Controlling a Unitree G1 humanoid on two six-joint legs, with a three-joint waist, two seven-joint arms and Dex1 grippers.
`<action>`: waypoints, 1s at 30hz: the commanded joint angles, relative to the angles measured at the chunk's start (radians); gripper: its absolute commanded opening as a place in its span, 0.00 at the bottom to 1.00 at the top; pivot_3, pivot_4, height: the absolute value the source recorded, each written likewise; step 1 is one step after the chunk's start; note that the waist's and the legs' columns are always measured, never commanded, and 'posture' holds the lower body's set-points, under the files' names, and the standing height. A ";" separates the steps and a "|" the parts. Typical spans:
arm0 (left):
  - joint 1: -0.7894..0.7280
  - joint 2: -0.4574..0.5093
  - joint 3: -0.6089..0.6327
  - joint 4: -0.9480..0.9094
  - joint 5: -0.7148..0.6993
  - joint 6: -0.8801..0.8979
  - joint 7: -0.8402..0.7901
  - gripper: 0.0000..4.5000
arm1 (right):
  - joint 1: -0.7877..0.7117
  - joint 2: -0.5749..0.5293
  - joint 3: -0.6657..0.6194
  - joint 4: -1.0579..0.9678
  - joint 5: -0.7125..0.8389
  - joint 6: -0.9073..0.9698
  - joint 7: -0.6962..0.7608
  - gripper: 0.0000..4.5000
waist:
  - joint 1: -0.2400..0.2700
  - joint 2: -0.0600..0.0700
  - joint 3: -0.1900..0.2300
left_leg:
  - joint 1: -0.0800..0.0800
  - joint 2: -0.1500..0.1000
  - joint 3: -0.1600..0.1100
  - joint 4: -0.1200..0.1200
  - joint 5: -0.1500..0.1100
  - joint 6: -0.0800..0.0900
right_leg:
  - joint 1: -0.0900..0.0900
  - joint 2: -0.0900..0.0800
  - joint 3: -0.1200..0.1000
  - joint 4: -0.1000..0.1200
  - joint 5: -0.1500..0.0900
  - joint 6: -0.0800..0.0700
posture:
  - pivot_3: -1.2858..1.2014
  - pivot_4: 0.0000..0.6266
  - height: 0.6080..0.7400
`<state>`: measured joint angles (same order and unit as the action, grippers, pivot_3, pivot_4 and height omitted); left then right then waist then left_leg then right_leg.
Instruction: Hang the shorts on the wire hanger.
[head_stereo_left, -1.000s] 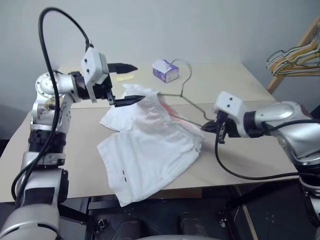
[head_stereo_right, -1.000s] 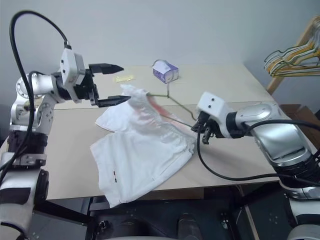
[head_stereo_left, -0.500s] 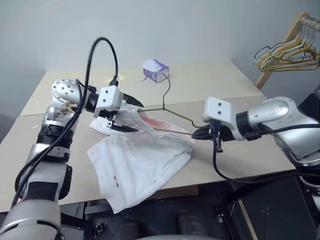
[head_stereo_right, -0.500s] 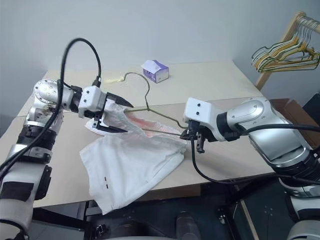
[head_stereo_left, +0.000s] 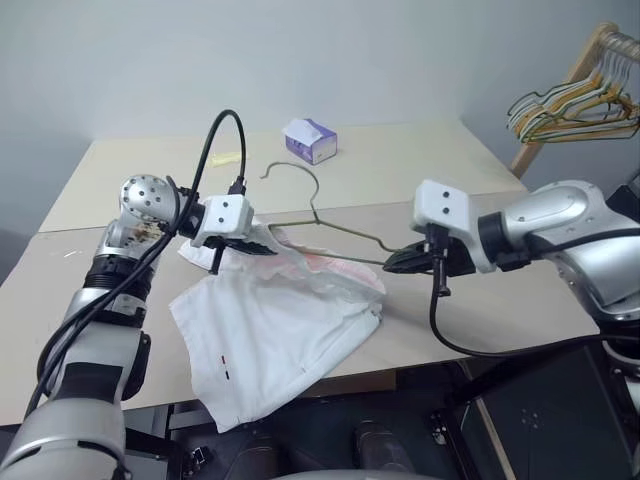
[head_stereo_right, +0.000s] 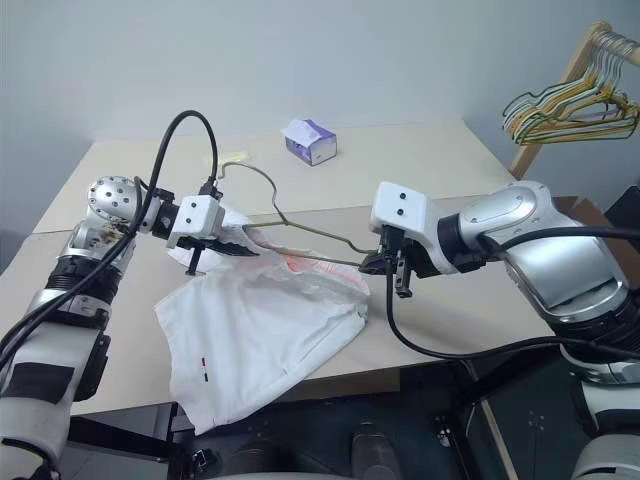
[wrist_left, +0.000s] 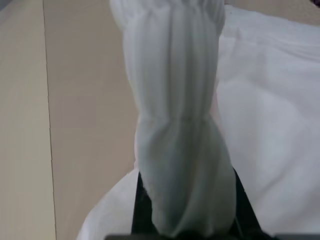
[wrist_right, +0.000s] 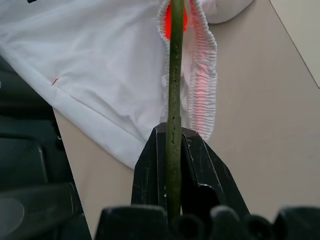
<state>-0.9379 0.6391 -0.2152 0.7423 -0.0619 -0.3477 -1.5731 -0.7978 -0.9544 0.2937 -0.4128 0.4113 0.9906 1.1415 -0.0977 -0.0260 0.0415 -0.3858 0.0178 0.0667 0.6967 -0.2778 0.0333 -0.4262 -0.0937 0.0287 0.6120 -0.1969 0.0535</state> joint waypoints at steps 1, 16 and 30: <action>-0.005 0.009 0.037 -0.050 -0.040 0.041 0.000 0.00 | 0.005 -0.007 -0.030 -0.018 -0.006 -0.083 0.019 0.06 | 0.000 0.000 0.000 | 0.000 0.000 0.000 0.000 0.000 0.000 | 0.000 0.000 0.000 0.000 0.000 0.000 | 0.47 0.00 1.00; 0.131 0.069 0.130 -0.282 -0.152 0.369 0.050 0.00 | 0.352 -0.081 -0.520 0.007 0.047 -0.024 -0.157 0.99 | 0.007 0.000 0.000 | 0.000 0.000 -0.002 0.000 0.000 0.000 | 0.001 0.000 0.000 0.000 0.000 0.000 | 0.48 0.00 1.00; 0.165 0.073 0.141 -0.372 -0.176 0.442 0.088 0.00 | 0.643 0.479 -0.375 -0.077 0.085 -0.088 -0.504 0.99 | 0.000 0.000 -0.001 | 0.005 0.000 -0.005 -0.001 0.000 0.000 | 0.003 0.001 0.004 0.002 0.000 0.000 | 0.48 0.00 1.00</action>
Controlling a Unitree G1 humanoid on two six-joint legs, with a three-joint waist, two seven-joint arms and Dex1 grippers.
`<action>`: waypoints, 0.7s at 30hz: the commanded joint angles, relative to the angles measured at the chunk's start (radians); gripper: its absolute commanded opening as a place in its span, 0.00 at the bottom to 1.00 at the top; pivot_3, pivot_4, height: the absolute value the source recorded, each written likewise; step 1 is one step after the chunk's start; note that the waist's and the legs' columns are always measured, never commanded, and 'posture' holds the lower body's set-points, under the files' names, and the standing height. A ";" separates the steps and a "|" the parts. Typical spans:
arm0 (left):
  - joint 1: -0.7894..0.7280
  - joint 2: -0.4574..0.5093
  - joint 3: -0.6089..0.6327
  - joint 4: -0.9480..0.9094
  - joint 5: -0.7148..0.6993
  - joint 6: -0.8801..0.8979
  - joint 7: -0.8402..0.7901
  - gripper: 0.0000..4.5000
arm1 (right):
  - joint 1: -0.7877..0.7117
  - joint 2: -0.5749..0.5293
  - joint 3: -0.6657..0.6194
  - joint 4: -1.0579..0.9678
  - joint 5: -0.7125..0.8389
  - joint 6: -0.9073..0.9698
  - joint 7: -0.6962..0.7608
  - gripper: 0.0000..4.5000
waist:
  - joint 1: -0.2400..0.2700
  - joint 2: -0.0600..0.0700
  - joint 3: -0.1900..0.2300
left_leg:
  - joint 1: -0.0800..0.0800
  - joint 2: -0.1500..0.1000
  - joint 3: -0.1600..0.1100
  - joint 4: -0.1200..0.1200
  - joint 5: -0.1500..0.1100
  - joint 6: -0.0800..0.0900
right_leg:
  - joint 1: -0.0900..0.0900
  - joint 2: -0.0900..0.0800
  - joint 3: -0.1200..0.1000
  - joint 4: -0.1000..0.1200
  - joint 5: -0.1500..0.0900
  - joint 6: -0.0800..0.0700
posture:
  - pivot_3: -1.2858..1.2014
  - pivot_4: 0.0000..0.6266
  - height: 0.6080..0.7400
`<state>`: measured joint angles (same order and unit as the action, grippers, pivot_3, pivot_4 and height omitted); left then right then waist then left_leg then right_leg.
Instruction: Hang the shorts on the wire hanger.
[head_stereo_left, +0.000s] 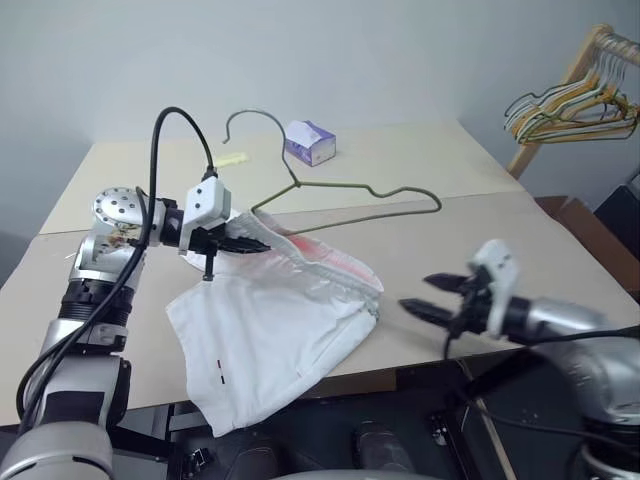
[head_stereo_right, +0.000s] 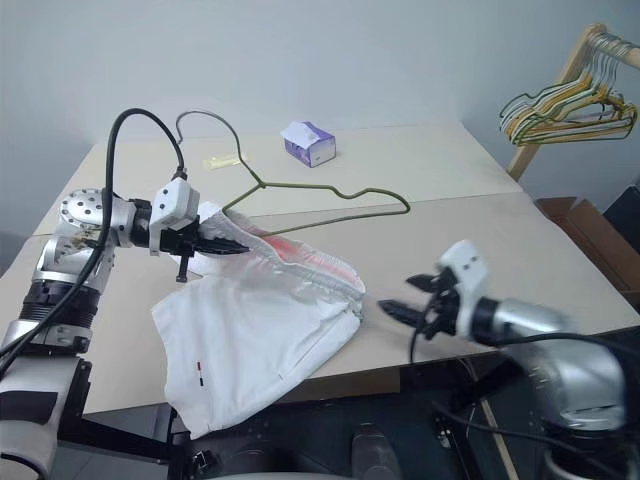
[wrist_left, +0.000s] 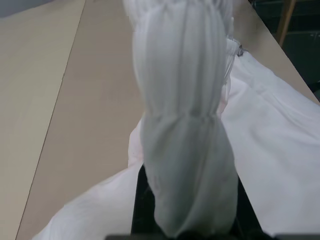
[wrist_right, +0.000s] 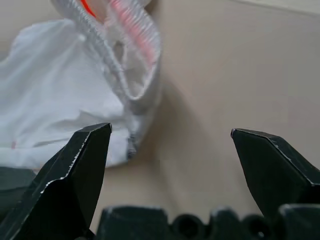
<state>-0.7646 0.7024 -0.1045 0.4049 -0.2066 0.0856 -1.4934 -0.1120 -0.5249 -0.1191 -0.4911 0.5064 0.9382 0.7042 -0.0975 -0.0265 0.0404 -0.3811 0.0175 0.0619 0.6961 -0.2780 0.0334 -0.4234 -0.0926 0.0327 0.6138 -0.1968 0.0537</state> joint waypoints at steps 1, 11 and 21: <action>-0.011 0.011 0.031 -0.033 -0.030 0.009 0.008 0.00 | -0.060 0.079 0.074 0.027 -0.031 -0.040 -0.094 0.99 | 0.000 0.000 0.000 | 0.000 0.000 0.000 0.000 0.000 0.000 | 0.000 0.000 0.000 0.000 0.000 0.000 | 0.48 0.00 1.00; -0.004 0.019 0.033 -0.041 -0.032 0.009 0.015 0.00 | -0.091 0.134 0.147 0.113 -0.050 -0.054 -0.136 0.49 | 0.006 0.000 0.000 | -0.001 -0.001 -0.001 0.000 0.000 0.000 | 0.000 -0.001 -0.001 -0.001 0.000 0.001 | 0.49 0.00 1.00; 0.033 0.078 0.013 -0.023 -0.011 -0.033 -0.054 0.00 | -0.117 0.003 -0.004 0.119 0.044 -0.010 -0.067 0.01 | 0.003 0.000 0.000 | -0.001 0.000 -0.001 0.000 0.000 0.000 | 0.000 0.000 -0.001 -0.001 0.000 0.001 | 0.49 0.00 1.00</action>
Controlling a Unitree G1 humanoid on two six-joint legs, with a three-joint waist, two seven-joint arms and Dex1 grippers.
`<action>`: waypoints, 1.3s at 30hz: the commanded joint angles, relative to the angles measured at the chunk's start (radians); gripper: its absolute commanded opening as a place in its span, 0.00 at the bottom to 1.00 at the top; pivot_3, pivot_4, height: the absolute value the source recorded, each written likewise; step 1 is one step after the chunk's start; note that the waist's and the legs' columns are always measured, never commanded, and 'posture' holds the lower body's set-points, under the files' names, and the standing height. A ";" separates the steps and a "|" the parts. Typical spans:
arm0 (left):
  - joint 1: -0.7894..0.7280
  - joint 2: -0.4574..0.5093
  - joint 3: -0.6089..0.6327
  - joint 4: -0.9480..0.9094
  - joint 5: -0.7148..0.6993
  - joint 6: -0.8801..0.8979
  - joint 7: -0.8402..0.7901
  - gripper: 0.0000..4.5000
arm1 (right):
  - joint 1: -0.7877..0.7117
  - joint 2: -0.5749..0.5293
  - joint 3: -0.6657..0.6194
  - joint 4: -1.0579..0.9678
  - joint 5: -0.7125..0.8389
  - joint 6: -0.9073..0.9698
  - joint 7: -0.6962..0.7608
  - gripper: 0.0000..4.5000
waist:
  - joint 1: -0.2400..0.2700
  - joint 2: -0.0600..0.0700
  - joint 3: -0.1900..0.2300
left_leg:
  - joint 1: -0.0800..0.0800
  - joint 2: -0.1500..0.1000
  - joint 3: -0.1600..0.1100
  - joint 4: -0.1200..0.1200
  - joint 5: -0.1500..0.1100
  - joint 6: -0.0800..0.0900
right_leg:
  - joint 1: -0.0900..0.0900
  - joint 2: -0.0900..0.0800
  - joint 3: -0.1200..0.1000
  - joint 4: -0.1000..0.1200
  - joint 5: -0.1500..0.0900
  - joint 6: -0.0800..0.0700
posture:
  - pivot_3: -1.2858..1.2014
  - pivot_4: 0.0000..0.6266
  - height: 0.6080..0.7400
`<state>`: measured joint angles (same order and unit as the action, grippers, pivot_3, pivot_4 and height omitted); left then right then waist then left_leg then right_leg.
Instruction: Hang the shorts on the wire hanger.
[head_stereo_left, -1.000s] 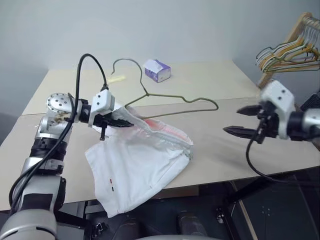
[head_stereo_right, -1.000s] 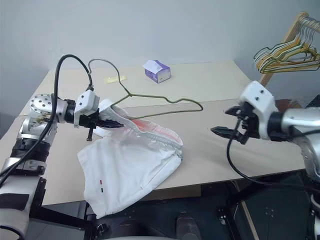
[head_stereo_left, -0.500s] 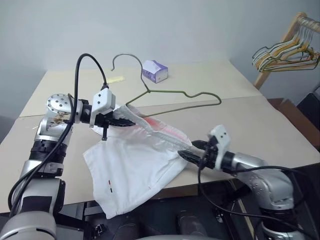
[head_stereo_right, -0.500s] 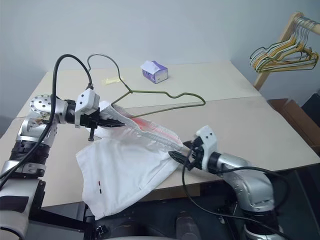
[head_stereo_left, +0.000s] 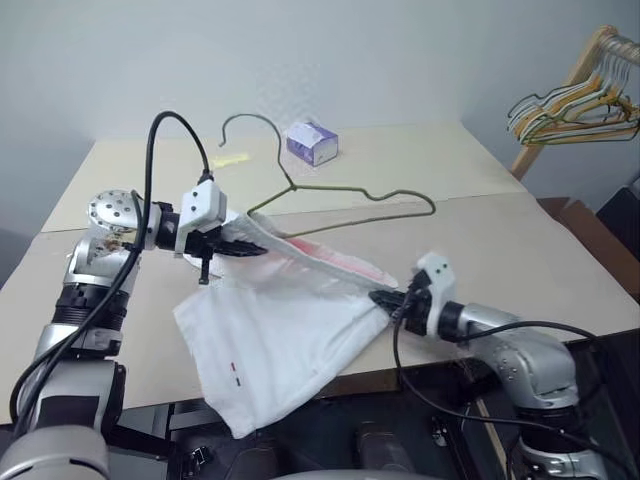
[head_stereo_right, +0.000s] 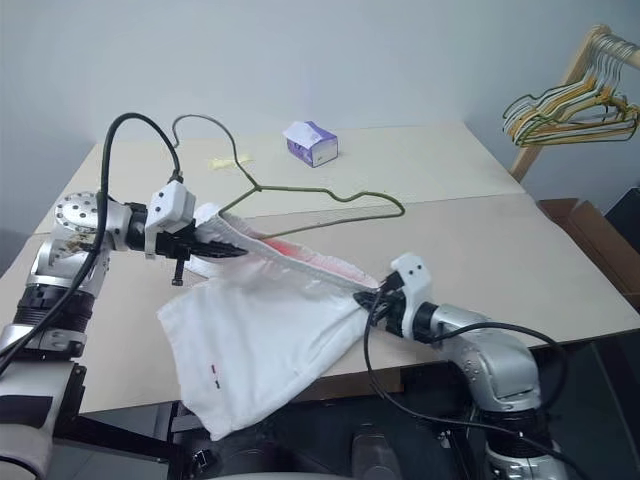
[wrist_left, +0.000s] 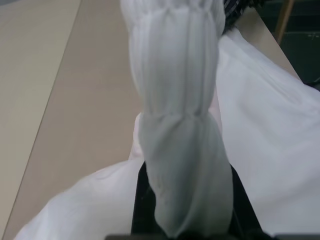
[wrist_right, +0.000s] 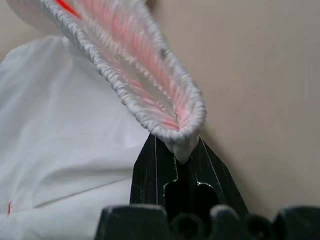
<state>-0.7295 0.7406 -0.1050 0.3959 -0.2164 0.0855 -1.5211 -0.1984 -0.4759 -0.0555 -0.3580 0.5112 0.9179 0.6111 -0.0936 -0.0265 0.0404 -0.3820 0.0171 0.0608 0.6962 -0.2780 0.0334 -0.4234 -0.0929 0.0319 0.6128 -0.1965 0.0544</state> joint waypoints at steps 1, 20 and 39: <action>0.001 0.048 0.009 -0.007 0.004 -0.041 -0.038 0.00 | -0.037 -0.067 -0.078 -0.012 0.057 0.024 0.040 0.01 | -0.002 0.000 0.000 | 0.000 0.000 0.000 0.000 0.000 0.000 | 0.000 0.000 0.000 0.000 0.000 0.000 | 0.49 0.00 1.00; 0.019 0.073 -0.058 0.086 0.108 -0.133 0.008 0.00 | -0.065 -0.284 -0.134 0.031 0.148 0.006 0.158 0.01 | -0.001 0.000 0.000 | 0.000 0.000 0.001 0.000 0.000 0.000 | 0.000 0.000 0.000 0.000 0.000 0.000 | 0.48 0.00 1.00; 0.062 0.064 -0.033 0.046 0.027 -0.124 -0.020 0.00 | -0.046 -0.310 -0.111 0.037 0.142 -0.019 0.174 0.01 | -0.001 0.000 0.000 | 0.000 0.000 0.000 0.000 0.000 0.000 | 0.000 0.000 0.000 0.000 0.000 0.000 | 0.48 0.00 1.00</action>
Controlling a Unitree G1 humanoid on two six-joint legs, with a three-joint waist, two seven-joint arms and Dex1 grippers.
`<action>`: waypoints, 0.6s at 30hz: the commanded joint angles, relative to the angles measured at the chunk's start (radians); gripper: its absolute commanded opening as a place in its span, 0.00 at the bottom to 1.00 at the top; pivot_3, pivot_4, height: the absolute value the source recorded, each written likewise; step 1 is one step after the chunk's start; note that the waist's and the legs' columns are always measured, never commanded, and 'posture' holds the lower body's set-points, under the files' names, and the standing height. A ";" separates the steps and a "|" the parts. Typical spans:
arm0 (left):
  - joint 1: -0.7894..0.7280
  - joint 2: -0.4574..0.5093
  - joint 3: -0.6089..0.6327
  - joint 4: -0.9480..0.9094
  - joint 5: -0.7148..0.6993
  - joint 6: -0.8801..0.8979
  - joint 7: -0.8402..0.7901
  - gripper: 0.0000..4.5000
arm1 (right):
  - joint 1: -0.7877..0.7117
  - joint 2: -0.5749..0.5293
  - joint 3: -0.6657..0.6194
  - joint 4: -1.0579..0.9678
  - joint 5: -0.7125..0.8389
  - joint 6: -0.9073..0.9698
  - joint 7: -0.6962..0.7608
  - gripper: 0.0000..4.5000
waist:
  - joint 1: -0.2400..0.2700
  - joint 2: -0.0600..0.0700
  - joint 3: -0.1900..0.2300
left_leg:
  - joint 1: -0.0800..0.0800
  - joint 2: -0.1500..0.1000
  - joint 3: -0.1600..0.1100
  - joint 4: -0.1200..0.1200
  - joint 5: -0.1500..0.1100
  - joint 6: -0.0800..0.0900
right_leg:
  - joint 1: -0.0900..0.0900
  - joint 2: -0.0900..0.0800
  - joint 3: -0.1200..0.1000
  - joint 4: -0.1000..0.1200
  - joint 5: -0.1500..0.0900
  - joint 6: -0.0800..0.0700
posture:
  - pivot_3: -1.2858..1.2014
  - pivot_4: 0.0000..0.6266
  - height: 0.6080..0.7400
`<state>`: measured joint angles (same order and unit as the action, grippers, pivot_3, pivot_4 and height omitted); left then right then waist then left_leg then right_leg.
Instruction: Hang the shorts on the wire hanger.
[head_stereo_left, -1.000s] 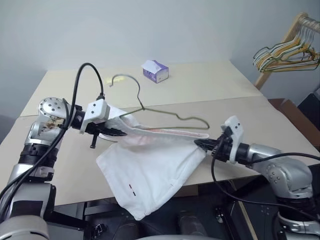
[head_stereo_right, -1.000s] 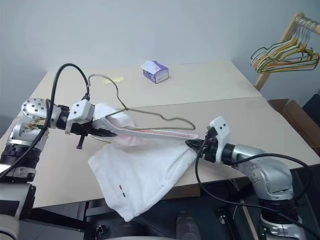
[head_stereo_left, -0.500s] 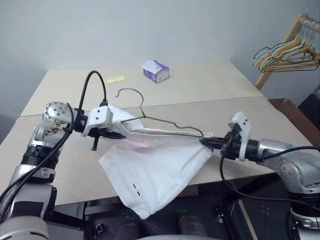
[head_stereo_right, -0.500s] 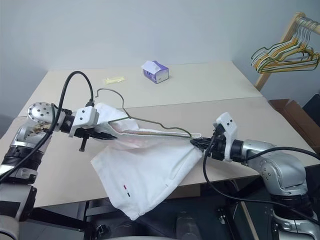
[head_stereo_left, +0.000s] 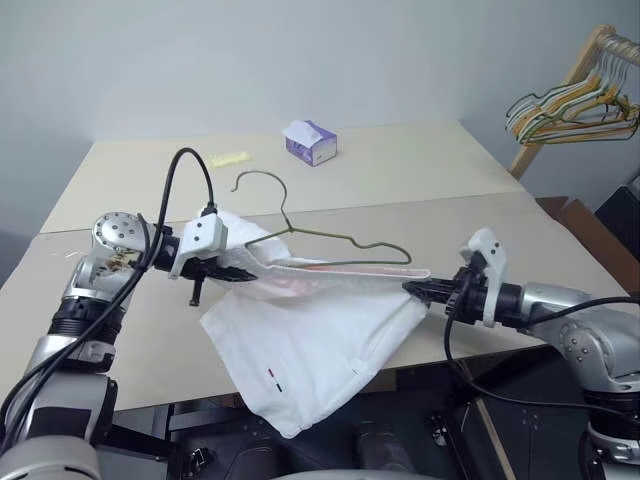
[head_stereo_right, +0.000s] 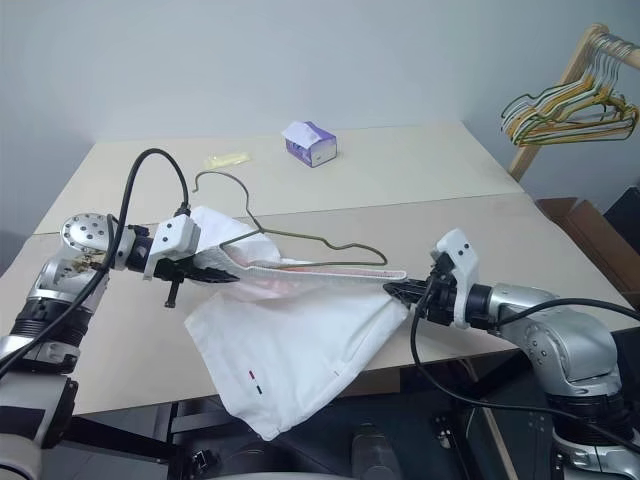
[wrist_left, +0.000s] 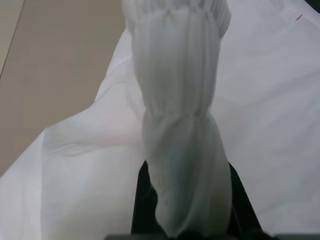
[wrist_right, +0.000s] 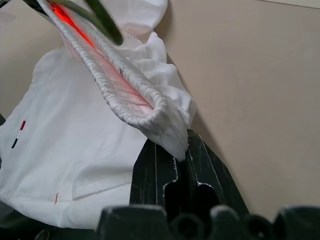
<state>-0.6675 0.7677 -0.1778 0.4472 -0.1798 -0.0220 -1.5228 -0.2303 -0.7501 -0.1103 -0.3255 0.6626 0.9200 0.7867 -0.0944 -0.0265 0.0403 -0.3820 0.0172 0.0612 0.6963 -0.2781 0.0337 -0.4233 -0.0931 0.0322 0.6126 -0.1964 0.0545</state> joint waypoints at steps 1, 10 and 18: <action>0.003 0.038 0.039 -0.007 -0.013 -0.024 -0.025 0.00 | -0.016 -0.037 -0.055 0.006 -0.010 -0.020 -0.002 0.01 | 0.000 0.000 0.000 | 0.000 0.000 0.000 0.000 0.000 0.000 | 0.000 0.000 0.000 0.000 0.000 0.000 | 0.48 0.00 1.00; 0.017 0.043 0.012 0.018 0.056 -0.088 0.020 0.00 | -0.022 -0.051 -0.054 0.015 -0.011 -0.013 0.005 0.01 | 0.001 0.000 0.000 | 0.000 0.000 0.000 0.000 0.000 0.000 | 0.000 0.000 0.000 0.000 0.000 0.000 | 0.48 0.00 1.00; 0.019 0.031 0.018 0.025 0.050 -0.086 0.039 0.00 | -0.006 -0.066 -0.062 0.007 -0.009 -0.016 0.018 0.01 | 0.001 0.000 0.000 | 0.000 0.000 0.000 0.000 0.000 0.000 | 0.000 0.000 0.000 0.000 0.000 0.000 | 0.48 0.00 1.00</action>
<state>-0.6511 0.7714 -0.1821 0.4474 -0.1460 -0.1073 -1.4960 -0.2313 -0.7741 -0.1099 -0.3216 0.6627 0.9200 0.8063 -0.0936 -0.0265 0.0404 -0.3818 0.0172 0.0614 0.6963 -0.2781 0.0337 -0.4231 -0.0931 0.0322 0.6125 -0.1964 0.0545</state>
